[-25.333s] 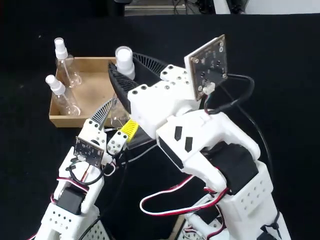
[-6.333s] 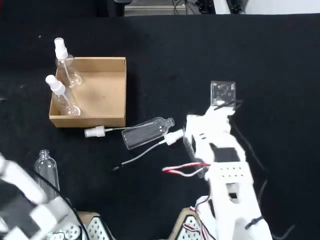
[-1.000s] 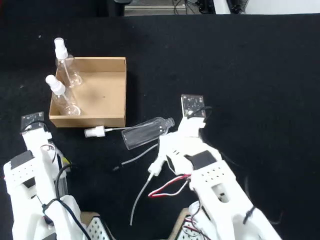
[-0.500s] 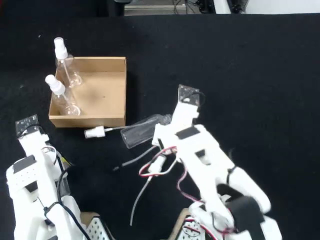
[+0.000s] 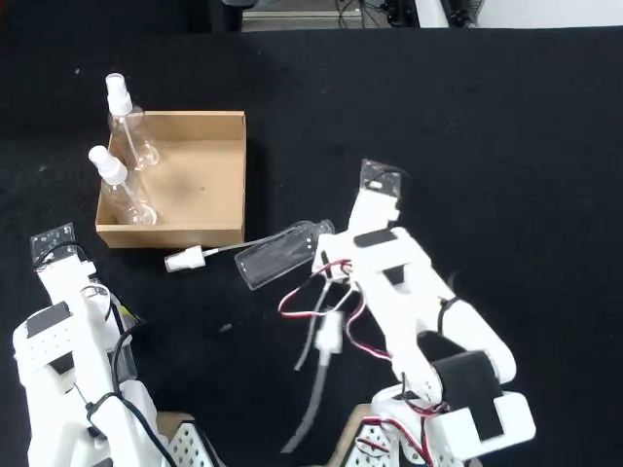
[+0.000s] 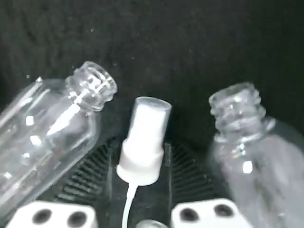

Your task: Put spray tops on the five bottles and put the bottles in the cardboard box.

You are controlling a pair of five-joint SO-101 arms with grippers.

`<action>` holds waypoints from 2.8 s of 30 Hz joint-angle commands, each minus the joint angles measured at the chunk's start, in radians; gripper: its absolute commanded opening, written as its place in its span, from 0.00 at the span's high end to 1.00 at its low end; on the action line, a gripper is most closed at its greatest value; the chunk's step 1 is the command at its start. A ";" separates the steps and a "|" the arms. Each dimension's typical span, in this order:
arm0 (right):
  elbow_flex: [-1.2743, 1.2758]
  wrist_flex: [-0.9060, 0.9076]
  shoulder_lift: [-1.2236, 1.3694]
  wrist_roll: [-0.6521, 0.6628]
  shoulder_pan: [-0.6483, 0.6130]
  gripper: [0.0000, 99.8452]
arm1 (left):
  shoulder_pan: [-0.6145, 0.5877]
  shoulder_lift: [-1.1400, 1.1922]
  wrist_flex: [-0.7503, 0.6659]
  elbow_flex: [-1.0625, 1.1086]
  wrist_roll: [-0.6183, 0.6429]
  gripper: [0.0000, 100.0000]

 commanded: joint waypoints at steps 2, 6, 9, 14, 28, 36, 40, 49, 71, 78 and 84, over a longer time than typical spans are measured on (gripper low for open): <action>-0.088 0.060 0.002 0.051 0.011 0.99 | 0.012 0.000 -0.025 0.010 0.011 0.97; -0.191 0.181 0.002 0.054 0.017 0.99 | 0.012 0.000 -0.025 0.012 0.011 0.97; -0.305 0.302 0.002 0.081 0.017 0.99 | 0.012 0.000 -0.026 0.012 0.011 0.97; -0.529 0.517 0.002 0.169 0.017 0.99 | 0.004 -0.003 -0.018 0.004 0.012 0.97; -0.763 0.626 -0.440 0.199 0.012 0.99 | 0.012 -0.476 0.058 -0.071 -0.025 0.97; -1.026 0.624 -0.466 0.203 0.012 0.99 | 0.007 -0.700 0.184 -0.240 -0.026 0.97; -1.144 0.585 -0.466 0.201 0.015 0.99 | 0.015 -0.787 0.107 -0.277 0.028 0.97; -1.259 0.445 -0.466 0.201 0.017 0.99 | 0.364 -0.881 -0.170 -0.269 0.138 0.97; -1.227 0.336 -0.466 0.199 0.203 0.99 | 0.987 -0.885 -0.921 0.246 0.137 0.97; -1.147 0.232 -0.473 0.199 0.169 0.99 | 0.986 -0.885 -1.025 0.363 0.138 0.97; -1.136 0.235 -0.473 0.199 0.023 0.99 | 0.984 -0.884 -1.071 0.403 0.144 0.97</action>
